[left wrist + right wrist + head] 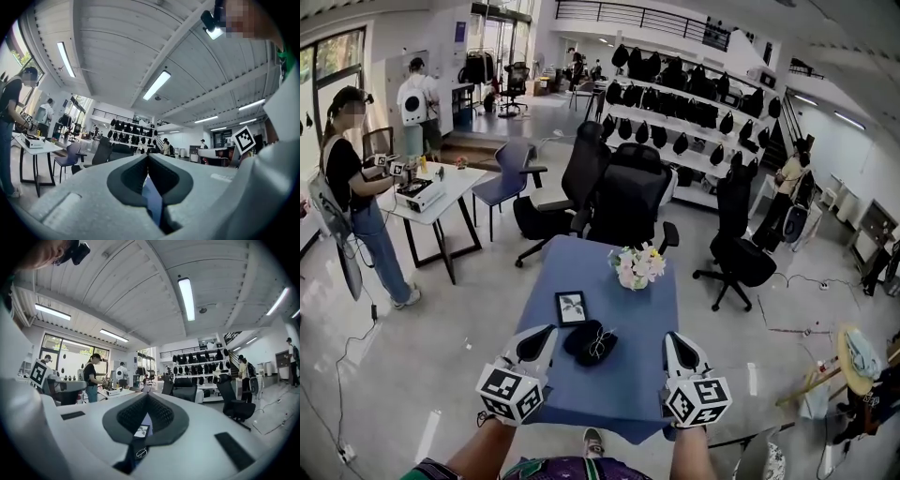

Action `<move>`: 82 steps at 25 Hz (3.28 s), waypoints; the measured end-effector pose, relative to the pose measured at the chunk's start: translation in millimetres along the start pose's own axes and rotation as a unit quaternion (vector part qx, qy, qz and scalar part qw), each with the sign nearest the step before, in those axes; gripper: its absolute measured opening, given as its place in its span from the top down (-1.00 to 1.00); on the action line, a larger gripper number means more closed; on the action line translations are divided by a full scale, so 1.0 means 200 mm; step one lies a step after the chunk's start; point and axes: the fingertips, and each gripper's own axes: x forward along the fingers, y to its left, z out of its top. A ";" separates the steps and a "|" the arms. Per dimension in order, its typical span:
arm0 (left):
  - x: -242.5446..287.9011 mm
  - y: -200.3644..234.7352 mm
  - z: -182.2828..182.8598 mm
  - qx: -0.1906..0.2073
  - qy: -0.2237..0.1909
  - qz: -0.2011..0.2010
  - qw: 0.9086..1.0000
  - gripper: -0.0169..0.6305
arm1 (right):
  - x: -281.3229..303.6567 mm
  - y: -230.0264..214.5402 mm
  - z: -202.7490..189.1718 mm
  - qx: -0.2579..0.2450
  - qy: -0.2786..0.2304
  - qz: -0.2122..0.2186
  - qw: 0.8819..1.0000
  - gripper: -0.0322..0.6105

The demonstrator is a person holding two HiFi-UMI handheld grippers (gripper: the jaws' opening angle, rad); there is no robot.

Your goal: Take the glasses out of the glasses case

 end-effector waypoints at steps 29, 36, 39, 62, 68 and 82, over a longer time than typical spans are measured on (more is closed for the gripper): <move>0.40 0.16 0.03 0.031 -0.015 0.073 0.997 0.90 | 0.68 -0.16 -0.05 -0.012 0.027 0.121 0.992 0.72; 0.36 0.13 0.05 0.056 -0.016 0.078 0.995 0.90 | 0.74 -0.15 -0.17 -0.033 0.056 0.129 0.990 0.72; 0.34 0.13 0.02 0.049 -0.014 0.078 0.996 0.90 | 0.78 -0.14 -0.28 -0.043 0.083 0.135 0.986 0.72; 0.34 0.28 -0.15 0.024 0.019 0.150 0.988 0.90 | 1.09 -0.18 -1.30 -0.020 0.297 0.195 0.935 0.72; 0.39 0.31 -0.19 0.016 0.021 0.165 0.986 0.90 | 1.17 -0.18 -1.48 -0.012 0.325 0.214 0.921 0.72; 0.44 0.34 -0.25 0.023 0.053 0.203 0.978 0.90 | 1.31 -0.18 -1.73 0.016 0.367 0.247 0.897 0.72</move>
